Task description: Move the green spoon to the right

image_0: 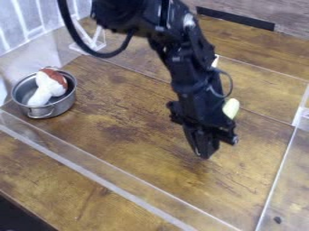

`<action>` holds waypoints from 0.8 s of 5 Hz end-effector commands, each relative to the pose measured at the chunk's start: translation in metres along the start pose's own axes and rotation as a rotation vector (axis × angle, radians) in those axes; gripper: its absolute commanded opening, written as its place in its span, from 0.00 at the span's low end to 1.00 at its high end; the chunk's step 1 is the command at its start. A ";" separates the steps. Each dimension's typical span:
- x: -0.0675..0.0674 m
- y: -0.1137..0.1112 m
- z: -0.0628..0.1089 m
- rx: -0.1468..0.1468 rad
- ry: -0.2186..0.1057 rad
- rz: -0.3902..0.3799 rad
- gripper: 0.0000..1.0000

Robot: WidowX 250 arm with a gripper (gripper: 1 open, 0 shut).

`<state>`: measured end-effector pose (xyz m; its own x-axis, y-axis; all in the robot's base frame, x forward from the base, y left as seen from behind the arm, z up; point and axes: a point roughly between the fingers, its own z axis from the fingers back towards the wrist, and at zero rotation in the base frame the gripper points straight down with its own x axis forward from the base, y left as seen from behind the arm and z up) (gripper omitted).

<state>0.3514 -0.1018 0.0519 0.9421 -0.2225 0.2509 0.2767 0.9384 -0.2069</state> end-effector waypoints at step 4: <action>0.034 0.022 0.023 0.020 -0.116 0.044 0.00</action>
<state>0.3636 -0.0943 0.0515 0.9457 -0.1992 0.2568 0.2565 0.9426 -0.2136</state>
